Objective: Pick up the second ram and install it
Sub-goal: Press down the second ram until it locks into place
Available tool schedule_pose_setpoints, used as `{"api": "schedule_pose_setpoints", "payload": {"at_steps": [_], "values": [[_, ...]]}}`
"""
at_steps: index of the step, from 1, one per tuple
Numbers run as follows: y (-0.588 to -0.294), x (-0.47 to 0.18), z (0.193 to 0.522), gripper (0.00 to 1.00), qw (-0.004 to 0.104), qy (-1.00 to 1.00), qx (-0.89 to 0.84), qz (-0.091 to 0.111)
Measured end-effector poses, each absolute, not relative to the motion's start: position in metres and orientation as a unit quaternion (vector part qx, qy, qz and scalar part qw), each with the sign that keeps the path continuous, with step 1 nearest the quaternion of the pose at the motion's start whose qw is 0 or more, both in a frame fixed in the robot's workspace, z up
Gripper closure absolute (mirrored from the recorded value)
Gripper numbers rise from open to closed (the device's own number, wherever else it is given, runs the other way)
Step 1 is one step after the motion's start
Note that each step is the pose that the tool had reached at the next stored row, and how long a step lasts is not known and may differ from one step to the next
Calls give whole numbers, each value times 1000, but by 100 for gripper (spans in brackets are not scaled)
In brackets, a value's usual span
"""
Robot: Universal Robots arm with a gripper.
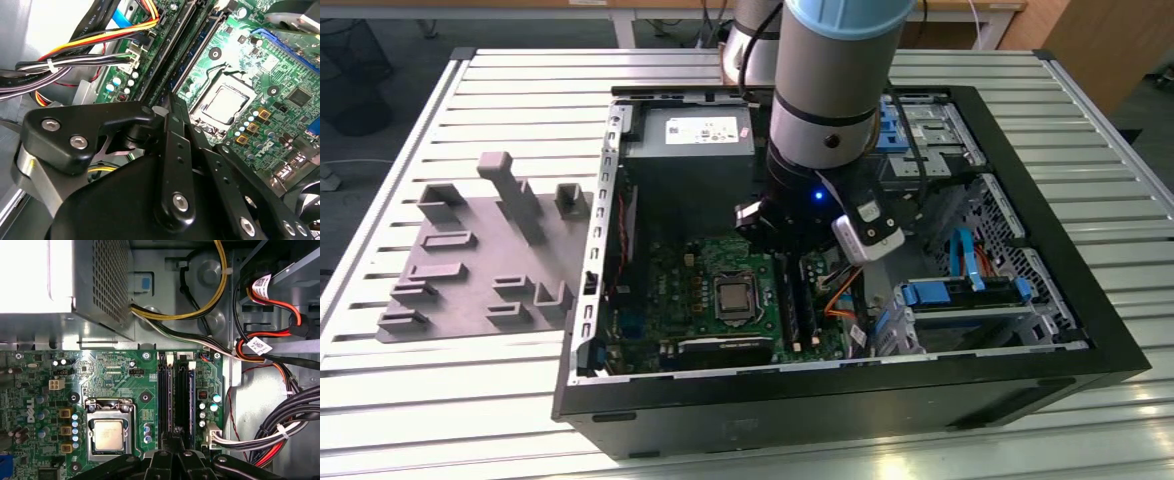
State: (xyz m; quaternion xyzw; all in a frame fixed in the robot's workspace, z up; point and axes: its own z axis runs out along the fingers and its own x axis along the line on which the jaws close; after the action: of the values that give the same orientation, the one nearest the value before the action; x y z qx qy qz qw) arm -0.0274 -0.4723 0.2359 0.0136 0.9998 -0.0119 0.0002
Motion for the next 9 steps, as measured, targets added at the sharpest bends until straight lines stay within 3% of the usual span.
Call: {"api": "schedule_pose_setpoints", "payload": {"at_steps": [9], "values": [[-472,-25,231,89,0,1000,14,-12]]}}
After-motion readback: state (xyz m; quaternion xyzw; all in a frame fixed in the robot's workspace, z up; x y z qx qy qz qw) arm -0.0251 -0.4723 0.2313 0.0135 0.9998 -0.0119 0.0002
